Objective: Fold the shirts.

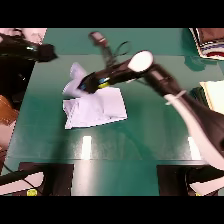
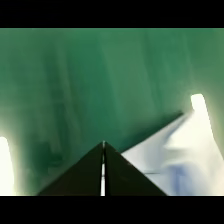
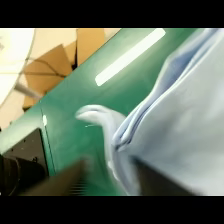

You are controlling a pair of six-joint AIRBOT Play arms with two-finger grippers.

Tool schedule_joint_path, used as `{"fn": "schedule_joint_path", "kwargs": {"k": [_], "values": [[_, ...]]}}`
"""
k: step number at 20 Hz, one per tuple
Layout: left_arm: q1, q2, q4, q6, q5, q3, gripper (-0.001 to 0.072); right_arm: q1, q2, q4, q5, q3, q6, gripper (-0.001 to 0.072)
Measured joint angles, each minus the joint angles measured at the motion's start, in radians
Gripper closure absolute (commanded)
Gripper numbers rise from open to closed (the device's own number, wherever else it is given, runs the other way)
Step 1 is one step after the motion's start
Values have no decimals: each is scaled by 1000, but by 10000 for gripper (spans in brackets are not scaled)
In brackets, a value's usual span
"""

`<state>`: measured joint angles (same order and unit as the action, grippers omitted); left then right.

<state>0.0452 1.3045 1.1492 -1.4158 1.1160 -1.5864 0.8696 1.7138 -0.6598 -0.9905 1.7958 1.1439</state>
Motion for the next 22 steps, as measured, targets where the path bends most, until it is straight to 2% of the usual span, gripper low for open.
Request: {"fn": "schedule_joint_path", "kwargs": {"k": [2,5,9,13,14,15,18,22], "values": [[61,-42,14,1,26,0,680,44,79,-13,-47,73,-7,163],[108,-72,24,5,68,1,680,41,133,-77,-167,128,39,164],[130,-85,26,9,106,1,680,-64,105,-180,-282,64,103,164],[135,-89,24,11,126,1,680,-240,-5,-216,-266,-175,143,145],[136,-90,20,10,128,1,680,-289,-34,-217,-246,-248,158,45],[137,-89,15,11,131,1,680,-336,-56,-217,-227,-317,167,14],[136,-87,-2,11,131,5,680,-442,-75,-166,-174,-467,186,18],[135,-85,-19,11,123,8,680,-478,-7,-53,-138,-518,171,25]]}}
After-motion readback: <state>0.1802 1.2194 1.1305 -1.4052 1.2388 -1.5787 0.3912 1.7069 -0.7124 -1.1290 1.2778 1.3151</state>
